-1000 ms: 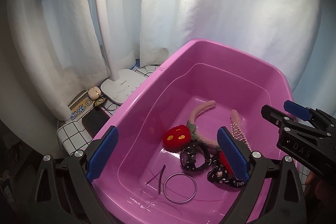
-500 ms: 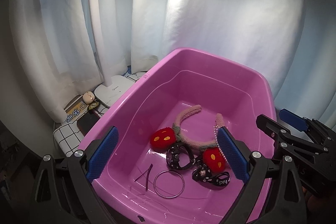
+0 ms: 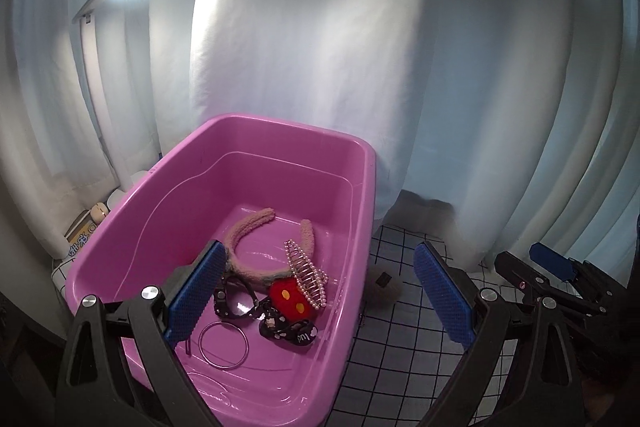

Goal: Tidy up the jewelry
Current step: 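Move both tools back over the pom-pom keychain and silver bangle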

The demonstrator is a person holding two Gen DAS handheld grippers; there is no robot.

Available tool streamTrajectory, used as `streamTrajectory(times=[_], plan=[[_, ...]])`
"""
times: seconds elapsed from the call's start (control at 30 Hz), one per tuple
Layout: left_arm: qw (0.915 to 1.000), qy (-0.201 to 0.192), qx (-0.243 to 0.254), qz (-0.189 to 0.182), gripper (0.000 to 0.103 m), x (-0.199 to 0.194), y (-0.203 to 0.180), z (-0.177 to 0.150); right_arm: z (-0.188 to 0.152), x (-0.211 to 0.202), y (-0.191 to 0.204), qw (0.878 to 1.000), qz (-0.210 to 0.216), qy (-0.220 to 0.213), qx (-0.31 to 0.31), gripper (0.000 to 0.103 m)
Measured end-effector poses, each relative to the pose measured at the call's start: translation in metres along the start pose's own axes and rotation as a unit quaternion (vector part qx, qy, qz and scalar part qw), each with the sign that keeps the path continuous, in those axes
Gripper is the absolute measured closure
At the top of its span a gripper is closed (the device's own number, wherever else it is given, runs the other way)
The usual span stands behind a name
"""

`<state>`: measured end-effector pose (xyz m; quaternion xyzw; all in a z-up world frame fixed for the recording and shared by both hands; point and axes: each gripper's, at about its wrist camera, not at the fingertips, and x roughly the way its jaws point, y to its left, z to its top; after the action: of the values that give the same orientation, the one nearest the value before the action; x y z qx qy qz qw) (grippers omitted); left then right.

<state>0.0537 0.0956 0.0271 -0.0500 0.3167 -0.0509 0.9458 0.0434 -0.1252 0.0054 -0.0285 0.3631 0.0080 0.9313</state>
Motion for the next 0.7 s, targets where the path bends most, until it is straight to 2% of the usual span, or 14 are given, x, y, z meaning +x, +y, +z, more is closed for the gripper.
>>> streamTrajectory(times=[0.13, 0.33, 0.5, 0.7], plan=[[0.9993, 0.005, 0.022, -0.031, 0.010, 0.003, -0.036, -0.008, -0.017, -0.010, -0.036, 0.999, -0.025, 0.004, 0.027, 0.043], [0.9966, 0.025, 0.047, -0.063, 0.010, 0.023, -0.077, -0.032, -0.042, -0.001, -0.070, 0.998, -0.040, 0.023, 0.050, 0.043], [0.9949, 0.054, 0.067, -0.052, 0.010, 0.056, -0.097, -0.059, -0.068, 0.028, -0.089, 0.996, -0.041, 0.058, 0.055, 0.043], [0.9937, 0.085, 0.067, -0.030, 0.010, 0.102, -0.103, -0.083, -0.088, 0.072, -0.098, 0.994, -0.029, 0.089, 0.048, 0.043]])
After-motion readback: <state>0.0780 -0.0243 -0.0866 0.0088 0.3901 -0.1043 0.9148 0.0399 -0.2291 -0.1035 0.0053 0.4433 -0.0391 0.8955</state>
